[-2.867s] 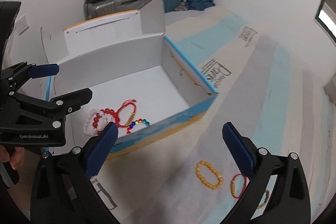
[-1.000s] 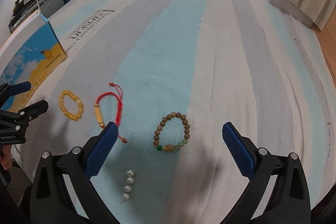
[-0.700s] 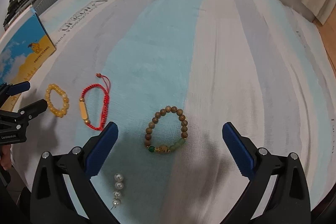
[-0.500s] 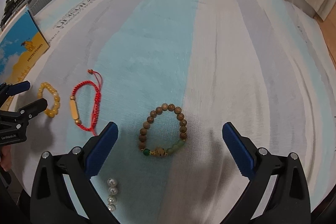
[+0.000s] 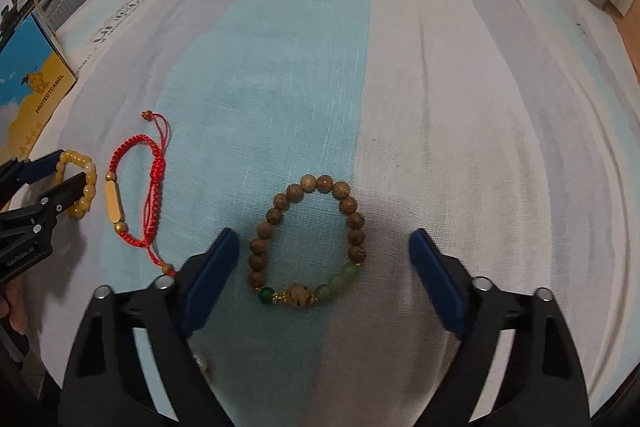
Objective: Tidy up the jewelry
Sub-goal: 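Grasp the yellow bead bracelet with the left tool while the right tool grasps the brown wooden bead bracelet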
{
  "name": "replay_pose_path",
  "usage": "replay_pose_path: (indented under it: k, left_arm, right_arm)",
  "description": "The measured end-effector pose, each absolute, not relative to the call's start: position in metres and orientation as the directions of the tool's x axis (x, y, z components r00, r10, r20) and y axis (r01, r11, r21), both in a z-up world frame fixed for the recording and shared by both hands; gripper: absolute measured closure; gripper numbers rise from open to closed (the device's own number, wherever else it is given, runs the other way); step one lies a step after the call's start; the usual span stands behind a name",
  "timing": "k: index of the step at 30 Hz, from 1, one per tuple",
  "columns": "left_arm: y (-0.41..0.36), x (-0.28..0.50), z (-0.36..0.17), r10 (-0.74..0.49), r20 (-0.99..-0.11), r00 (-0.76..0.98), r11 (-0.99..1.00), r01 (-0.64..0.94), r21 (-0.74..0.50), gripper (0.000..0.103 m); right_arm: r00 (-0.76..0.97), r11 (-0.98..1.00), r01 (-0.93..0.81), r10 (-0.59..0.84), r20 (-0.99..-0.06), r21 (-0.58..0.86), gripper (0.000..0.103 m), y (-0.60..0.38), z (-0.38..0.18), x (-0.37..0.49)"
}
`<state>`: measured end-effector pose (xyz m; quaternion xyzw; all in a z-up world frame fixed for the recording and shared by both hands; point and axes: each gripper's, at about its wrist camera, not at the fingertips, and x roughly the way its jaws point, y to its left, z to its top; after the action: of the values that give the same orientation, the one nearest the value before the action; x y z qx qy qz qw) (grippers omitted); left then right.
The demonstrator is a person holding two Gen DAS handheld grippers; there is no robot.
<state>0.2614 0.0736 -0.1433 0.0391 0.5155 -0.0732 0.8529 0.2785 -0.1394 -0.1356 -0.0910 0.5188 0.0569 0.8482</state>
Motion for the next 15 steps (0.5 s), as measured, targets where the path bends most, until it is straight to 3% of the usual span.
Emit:
replay_pose_path:
  k: [4,6,9,15]
  left_arm:
    - [0.071,0.258,-0.141,-0.094,-0.889,0.448,0.983,0.185,-0.011,0.078]
    - [0.068,0.257,-0.14,-0.102,-0.893,0.439,0.98,0.197,-0.014,0.094]
    - [0.067,0.254,-0.138,-0.106,-0.895,0.433,0.978,0.206,-0.016,0.094]
    - [0.066,0.248,-0.127,-0.12,-0.887,0.446,0.978,0.204,-0.03,0.094]
  right_arm:
    - [0.451,0.978,-0.188,0.0,-0.893,-0.095,0.05,-0.144,-0.13,0.276]
    - [0.45,0.977,-0.182,-0.018,-0.893,-0.112,0.067,-0.145,-0.127,0.276]
    - [0.449,0.979,-0.173,-0.02,-0.893,-0.109,0.088,-0.146,-0.121,0.277]
    - [0.463,0.98,-0.177,0.002,-0.886,-0.091,0.088,-0.147,-0.109,0.269]
